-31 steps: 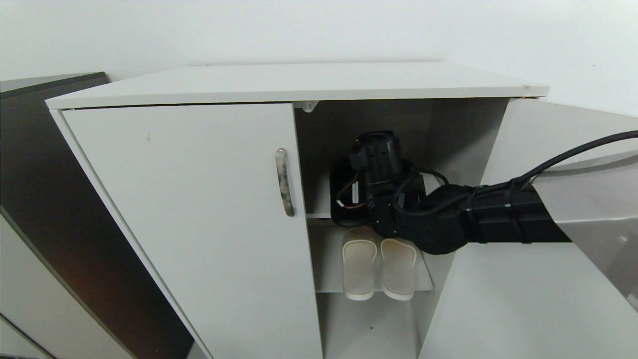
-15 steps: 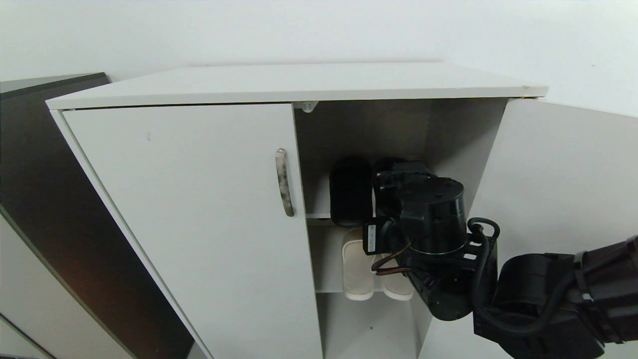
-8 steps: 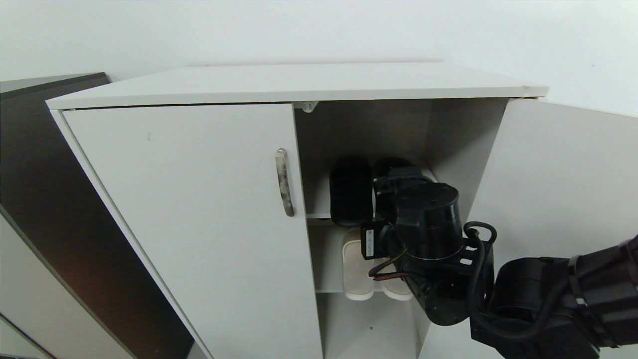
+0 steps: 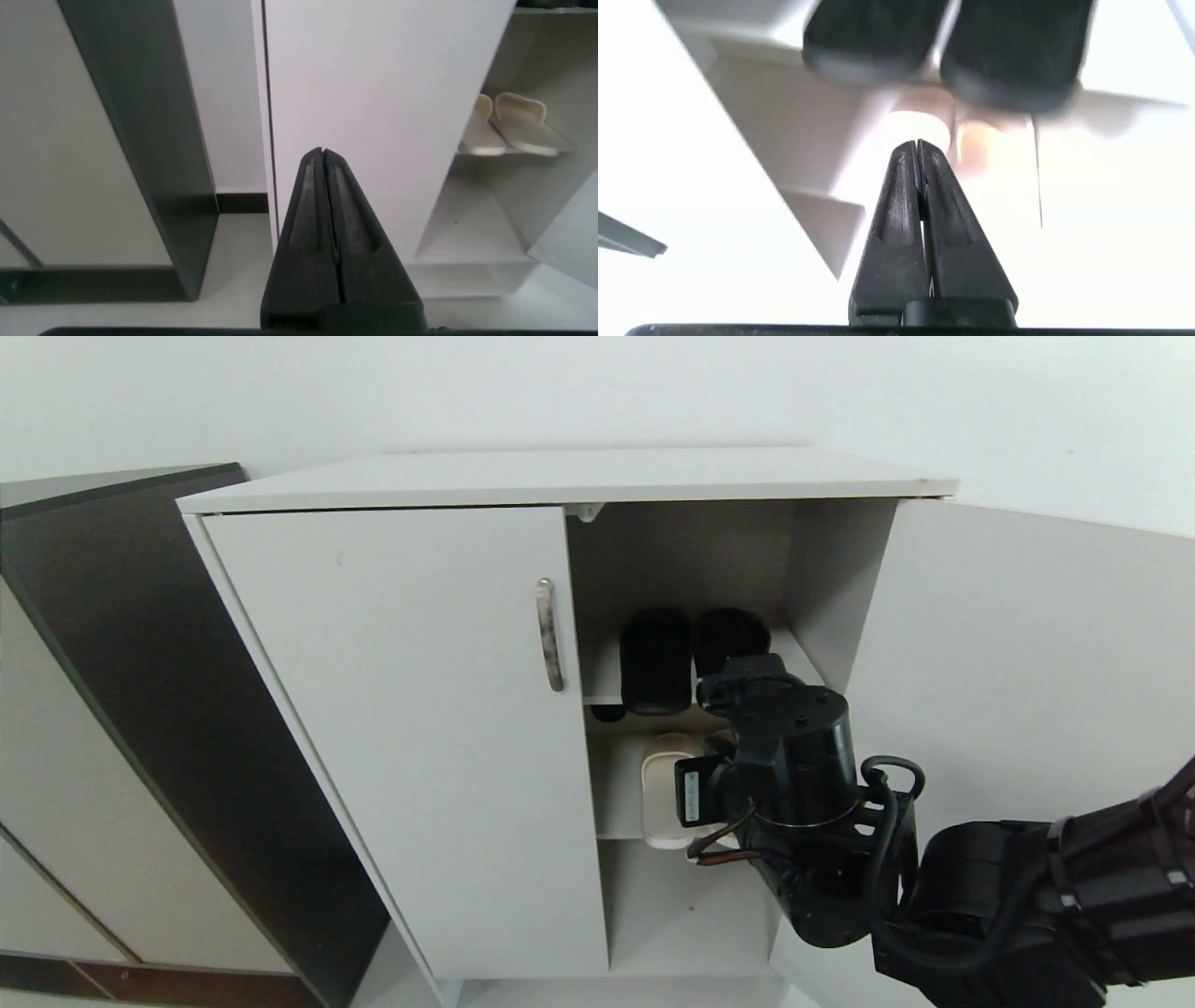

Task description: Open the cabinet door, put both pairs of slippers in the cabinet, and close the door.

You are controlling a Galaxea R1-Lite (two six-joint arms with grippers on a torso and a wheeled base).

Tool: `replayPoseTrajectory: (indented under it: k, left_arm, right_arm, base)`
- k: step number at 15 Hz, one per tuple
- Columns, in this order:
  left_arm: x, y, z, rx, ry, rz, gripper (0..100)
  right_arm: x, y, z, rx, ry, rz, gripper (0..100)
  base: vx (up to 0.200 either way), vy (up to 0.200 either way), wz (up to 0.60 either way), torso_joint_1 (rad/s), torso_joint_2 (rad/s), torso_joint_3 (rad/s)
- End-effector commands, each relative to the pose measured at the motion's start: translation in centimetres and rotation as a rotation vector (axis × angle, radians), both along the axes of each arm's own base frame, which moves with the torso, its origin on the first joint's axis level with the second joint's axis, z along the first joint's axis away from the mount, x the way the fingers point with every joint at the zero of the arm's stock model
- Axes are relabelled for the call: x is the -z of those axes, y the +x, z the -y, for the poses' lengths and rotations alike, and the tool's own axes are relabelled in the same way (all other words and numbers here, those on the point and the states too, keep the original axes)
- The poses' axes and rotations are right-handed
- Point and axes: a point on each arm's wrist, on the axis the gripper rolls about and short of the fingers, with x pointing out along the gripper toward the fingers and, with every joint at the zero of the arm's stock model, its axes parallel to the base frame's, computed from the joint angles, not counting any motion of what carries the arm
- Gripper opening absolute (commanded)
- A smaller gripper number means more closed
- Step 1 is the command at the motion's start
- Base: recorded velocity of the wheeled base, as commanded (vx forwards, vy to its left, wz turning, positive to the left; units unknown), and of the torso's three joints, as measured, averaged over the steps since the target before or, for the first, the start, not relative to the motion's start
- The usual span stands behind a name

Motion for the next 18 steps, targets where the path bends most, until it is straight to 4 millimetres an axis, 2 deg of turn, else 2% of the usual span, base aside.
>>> replayPoseTrajectory:
  k: [1,13,18]
  left_arm:
    - [-0.01,0.0,0.0,-0.002,0.0,0.001,0]
    - [-0.01,0.01,0.0,0.0,0.0,0.0,0]
    - [-0.01,0.0,0.0,0.0,0.0,0.001,0]
  right_arm:
    - [0.38,0.08,-0.18,0.0,-0.008,-0.006,0]
    - [0.8,0.03,-0.02,0.001,-0.018,-0.012,0]
    - [1.27,0.14,-0.09,0.002,-0.028,-0.019,0]
  base:
    - [-0.2,0.0,0.0,0.002,0.01,0.002]
    - [-0.2,0.0,0.0,0.003,0.0,0.0]
    - [0.0,0.0,0.0,0.0,0.0,0.0]
